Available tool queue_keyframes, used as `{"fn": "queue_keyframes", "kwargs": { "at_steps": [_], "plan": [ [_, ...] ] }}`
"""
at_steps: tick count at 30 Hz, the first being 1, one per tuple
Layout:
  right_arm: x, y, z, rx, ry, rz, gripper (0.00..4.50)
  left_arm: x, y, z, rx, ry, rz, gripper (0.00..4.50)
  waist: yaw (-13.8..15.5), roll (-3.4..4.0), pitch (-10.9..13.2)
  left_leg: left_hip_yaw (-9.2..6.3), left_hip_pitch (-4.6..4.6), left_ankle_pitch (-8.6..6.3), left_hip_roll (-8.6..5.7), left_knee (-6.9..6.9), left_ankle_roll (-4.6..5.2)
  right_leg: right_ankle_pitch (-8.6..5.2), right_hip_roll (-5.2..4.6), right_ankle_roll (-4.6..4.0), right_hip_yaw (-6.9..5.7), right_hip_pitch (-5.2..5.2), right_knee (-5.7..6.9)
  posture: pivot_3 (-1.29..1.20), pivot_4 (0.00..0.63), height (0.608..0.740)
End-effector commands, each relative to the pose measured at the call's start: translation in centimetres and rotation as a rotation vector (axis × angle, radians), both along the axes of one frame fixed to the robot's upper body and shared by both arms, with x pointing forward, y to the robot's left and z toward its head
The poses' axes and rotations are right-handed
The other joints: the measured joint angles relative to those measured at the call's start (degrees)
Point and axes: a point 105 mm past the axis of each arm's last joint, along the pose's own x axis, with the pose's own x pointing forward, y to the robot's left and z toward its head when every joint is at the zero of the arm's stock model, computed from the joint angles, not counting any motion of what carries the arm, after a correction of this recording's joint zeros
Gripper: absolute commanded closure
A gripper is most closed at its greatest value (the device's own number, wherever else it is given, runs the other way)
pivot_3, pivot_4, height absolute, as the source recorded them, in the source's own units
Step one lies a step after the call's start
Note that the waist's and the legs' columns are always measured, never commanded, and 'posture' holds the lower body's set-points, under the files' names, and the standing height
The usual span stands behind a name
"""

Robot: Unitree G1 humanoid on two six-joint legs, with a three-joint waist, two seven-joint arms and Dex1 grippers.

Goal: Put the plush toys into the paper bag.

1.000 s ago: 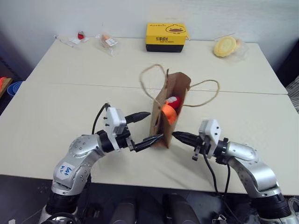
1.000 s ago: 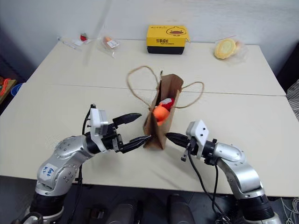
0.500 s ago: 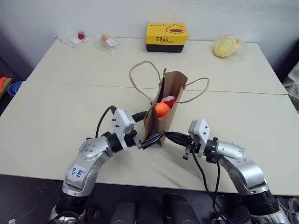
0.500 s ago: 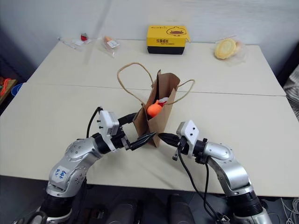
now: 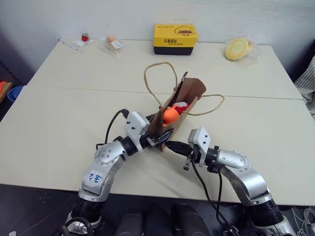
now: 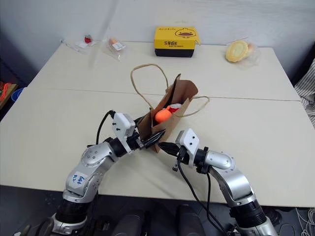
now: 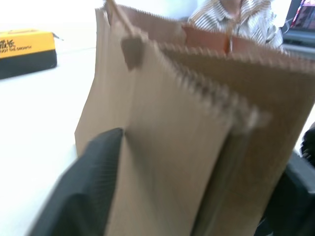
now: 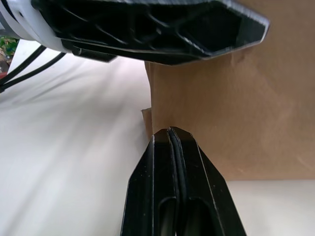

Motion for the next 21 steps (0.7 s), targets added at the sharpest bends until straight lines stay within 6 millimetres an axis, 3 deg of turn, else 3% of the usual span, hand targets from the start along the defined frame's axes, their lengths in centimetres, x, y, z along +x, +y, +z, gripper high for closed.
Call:
{"fn": "queue_keyframes", "kwargs": {
  "at_steps": [1, 5, 8, 11, 15, 18, 21],
  "plan": [
    [-0.6, -0.1, 1.1, 0.027, -0.04, 0.019, 4.5, -0.4, 0.0, 0.8, -0.01, -0.045, -0.028, 2.22, 0.0, 0.0, 0.0, 0.0, 0.0, 0.0, 0.0, 0.0, 0.0, 0.0, 0.0, 0.0, 0.0, 0.0, 0.0, 0.0, 0.15, 0.74],
    [-1.0, -1.5, 1.3, 0.012, -0.06, -0.013, 4.5, -1.0, 0.6, 1.1, -0.009, -0.043, -0.103, 3.5, 0.0, 0.0, 0.0, 0.0, 0.0, 0.0, 0.0, 0.0, 0.0, 0.0, 0.0, 0.0, 0.0, 0.0, 0.0, 0.0, 0.15, 0.74],
    [-2.0, -3.2, 2.0, 0.021, -0.077, -0.034, 4.5, -2.3, 1.8, 1.0, 0.049, -0.039, -0.263, 4.47, 0.0, 0.0, 0.0, 0.0, 0.0, 0.0, 0.0, 0.0, 0.0, 0.0, -0.01, 0.0, 0.01, 0.0, 0.0, 0.0, 0.15, 0.74],
    [-3.7, -5.2, 2.4, 0.005, -0.072, -0.018, 4.5, -3.1, 4.1, 1.7, 0.002, 0.019, -0.393, 4.47, 0.0, 0.01, 0.0, 0.0, 0.01, 0.0, 0.01, -0.02, 0.0, 0.0, -0.01, 0.0, -0.01, 0.01, -0.02, 0.0, 0.15, 0.74],
    [-5.7, -9.7, 2.9, -0.048, -0.086, -0.075, 4.5, -2.8, 6.8, 1.9, 0.08, 0.05, -0.527, 4.47, 0.3, 0.01, 0.0, -0.03, 0.02, 0.0, 0.01, -0.02, 0.0, 0.0, -0.01, -0.01, -0.06, 0.07, -0.06, 0.0, 0.15, 0.74],
    [-6.5, -12.9, 2.9, -0.136, -0.088, -0.15, 4.5, -2.6, 6.7, 3.0, 0.071, 0.038, -0.651, 4.47, 1.0, 0.01, 0.0, -0.01, 0.08, -0.02, -0.05, 0.03, 0.05, 0.0, -0.02, 0.0, -0.05, 0.19, -0.09, 0.0, 0.15, 0.74],
    [-7.1, -14.9, 3.1, -0.194, -0.088, -0.197, 4.5, -2.4, 6.3, 3.1, 0.108, 0.036, -0.748, 4.47, 1.3, 0.0, 0.0, 0.01, 0.1, -0.04, -0.05, 0.03, 0.08, 0.0, -0.01, 0.0, -0.03, 0.2, -0.07, 0.0, 0.15, 0.74]
  ]
}}
